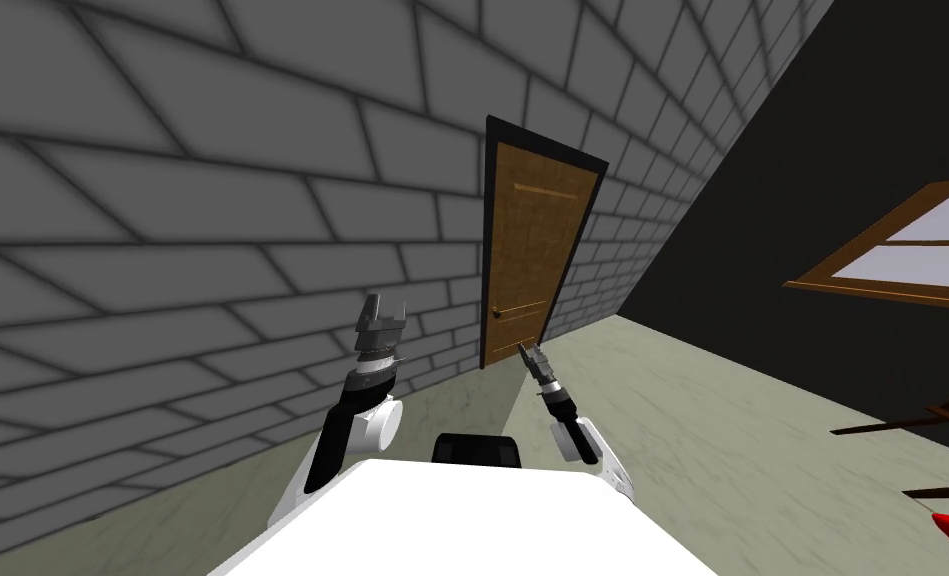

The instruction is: Pull the door open

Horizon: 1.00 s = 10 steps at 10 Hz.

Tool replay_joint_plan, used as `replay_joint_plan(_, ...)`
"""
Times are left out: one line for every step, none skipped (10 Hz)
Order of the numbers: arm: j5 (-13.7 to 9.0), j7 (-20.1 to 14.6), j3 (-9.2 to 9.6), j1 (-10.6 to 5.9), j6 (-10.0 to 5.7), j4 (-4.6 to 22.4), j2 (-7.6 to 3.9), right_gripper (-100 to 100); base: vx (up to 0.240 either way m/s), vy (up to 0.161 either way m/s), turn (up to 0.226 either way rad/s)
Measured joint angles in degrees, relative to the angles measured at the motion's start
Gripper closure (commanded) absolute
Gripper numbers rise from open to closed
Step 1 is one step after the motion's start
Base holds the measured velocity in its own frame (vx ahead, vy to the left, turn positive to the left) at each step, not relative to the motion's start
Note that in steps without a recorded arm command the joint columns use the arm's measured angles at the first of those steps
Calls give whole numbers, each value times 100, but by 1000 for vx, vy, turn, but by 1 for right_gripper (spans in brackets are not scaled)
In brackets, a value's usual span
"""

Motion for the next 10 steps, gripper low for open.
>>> replay_joint_plan(32, 93, -12, -43, -63, 172, -17, -100, 92, 4, 5)
replay_joint_plan(67, 183, -21, -88, -114, 322, -35, -100, 99, -11, 2)
replay_joint_plan(108, 277, -23, -140, -143, 463, -41, -100, 102, -1, 7)
replay_joint_plan(139, 366, -36, -209, -186, 638, -62, -100, 101, 13, 4)
replay_joint_plan(178, 449, -36, -245, -208, 748, -71, -100, 99, 7, 2)
replay_joint_plan(212, 526, -41, -271, -234, 860, -90, -100, 96, 21, 5)
replay_joint_plan(242, 604, -53, -322, -277, 1012, -113, -100, 97, 11, 1)
replay_joint_plan(277, 689, -59, -367, -317, 1152, -125, -100, 103, -5, 5)
replay_joint_plan(314, 769, -59, -364, -349, 1236, -136, -100, 100, 0, 4)
replay_joint_plan(349, 847, -61, -402, -372, 1349, -144, -100, 99, 6, 3)
